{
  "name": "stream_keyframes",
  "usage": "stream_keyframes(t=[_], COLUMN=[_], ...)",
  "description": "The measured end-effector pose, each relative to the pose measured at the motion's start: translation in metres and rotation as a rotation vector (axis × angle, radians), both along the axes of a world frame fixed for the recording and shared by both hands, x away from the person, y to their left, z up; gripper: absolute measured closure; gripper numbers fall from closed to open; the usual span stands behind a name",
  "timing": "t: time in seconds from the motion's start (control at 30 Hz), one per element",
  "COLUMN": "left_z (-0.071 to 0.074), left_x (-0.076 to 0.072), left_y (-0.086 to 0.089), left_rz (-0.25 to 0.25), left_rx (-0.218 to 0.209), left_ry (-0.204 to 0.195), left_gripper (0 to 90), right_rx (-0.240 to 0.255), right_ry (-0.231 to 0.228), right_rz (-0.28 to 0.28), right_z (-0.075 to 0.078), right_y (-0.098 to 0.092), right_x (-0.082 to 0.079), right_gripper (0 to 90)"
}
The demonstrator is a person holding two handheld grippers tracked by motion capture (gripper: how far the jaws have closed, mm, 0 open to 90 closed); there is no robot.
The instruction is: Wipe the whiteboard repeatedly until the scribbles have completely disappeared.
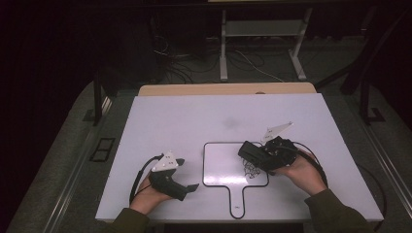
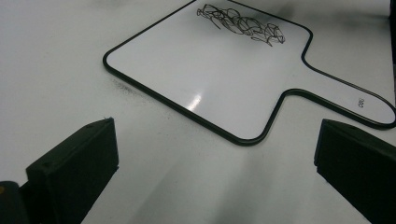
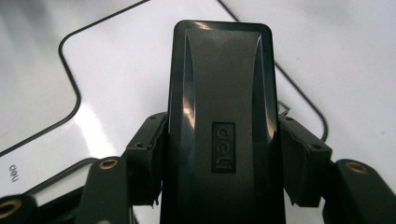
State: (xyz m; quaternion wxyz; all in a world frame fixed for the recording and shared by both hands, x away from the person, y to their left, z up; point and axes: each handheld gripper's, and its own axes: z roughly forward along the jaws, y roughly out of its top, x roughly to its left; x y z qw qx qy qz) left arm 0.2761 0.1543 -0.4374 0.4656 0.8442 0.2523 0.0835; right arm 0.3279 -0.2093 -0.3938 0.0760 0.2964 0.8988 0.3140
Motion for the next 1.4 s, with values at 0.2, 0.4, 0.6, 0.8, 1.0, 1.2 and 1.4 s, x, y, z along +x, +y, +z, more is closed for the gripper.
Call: stream_keyframes(t=[0.2,0.4,0.6,0.8,1.0,1.2,1.4], left_z=[0.0,-0.001,-0.001,-0.001,-0.002,-0.002,-0.002], left_x=[0.0,0.002,0.002,0.002,0.001,0.001,0.001], left_y=[0.0,-0.001,-0.001,-0.001,-0.001,-0.001,-0.002], left_rz=[-0.001,-0.003,-0.003,-0.008,-0.007,-0.01,-0.014], left_rx=[-0.003,-0.008,-0.006,-0.004,-0.006,-0.002,0.001], left_ry=[0.0,0.007,0.008,0.007,0.013,0.013,0.012], left_gripper=[0.0,0.0,0.0,0.0,0.0,0.0,0.0], right_rx=[0.001,0.002,-0.02,-0.053,-0.075,-0.098,-0.112], right_ry=[-0.007,0.005,0.007,0.014,0.018,0.021,0.006], right_rz=[-0.003,-0.014,-0.023,-0.022,-0.025,-0.016,-0.015], right_z=[-0.001,-0.006,-0.01,-0.021,-0.03,-0.034,-0.035], right_y=[0.001,0.002,0.006,0.014,0.017,0.02,0.019], right_x=[0.013,0.029,0.041,0.051,0.057,0.057,0.057], right_gripper=[38.4,38.4,38.4,38.4,38.3,38.4,38.4])
